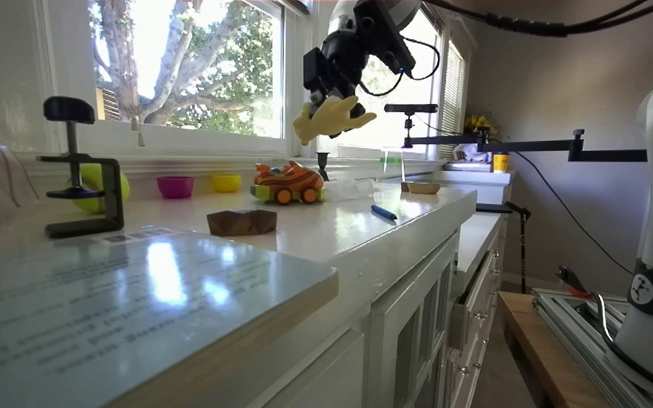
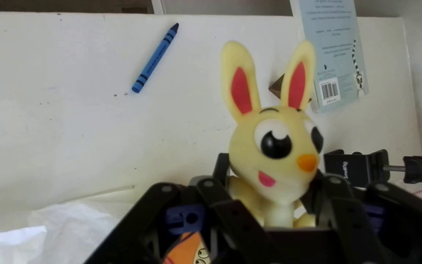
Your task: Move the plush toy to the left
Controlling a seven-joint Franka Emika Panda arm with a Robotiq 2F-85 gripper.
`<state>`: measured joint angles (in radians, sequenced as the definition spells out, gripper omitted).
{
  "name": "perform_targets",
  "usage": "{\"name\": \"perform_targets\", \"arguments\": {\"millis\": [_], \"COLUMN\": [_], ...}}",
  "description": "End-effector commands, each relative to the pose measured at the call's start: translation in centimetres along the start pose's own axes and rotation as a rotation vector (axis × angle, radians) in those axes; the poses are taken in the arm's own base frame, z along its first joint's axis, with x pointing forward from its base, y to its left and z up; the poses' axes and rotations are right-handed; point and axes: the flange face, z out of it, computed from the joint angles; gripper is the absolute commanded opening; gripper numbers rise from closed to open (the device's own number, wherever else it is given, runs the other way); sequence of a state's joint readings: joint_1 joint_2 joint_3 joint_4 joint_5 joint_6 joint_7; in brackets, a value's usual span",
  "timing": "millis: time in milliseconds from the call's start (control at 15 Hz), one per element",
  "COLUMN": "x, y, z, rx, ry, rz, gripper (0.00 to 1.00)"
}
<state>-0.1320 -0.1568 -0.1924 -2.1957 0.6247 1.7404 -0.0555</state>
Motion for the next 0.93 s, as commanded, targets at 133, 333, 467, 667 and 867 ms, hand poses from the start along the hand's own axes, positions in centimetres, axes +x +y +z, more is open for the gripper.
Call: {"name": "perform_targets", "arguments": {"millis": [133, 333, 467, 667, 867], "x": [0.1, 0.1, 0.1, 0.1, 1.0], "y": [-0.3, -0.2, -0.2, -0.2, -0.4], "z": [-0.8, -1.4, -1.4, -1.4, -0.6], "rx": [0.002, 0.005, 0.005, 0.005, 0.077], "ry": [0.014, 0.025, 0.025, 0.025, 0.029], "rz": [-0.029, -0.042, -0.042, -0.043, 0.007], "gripper": [0.46, 0.46, 0.46, 0.21, 0.21]}}
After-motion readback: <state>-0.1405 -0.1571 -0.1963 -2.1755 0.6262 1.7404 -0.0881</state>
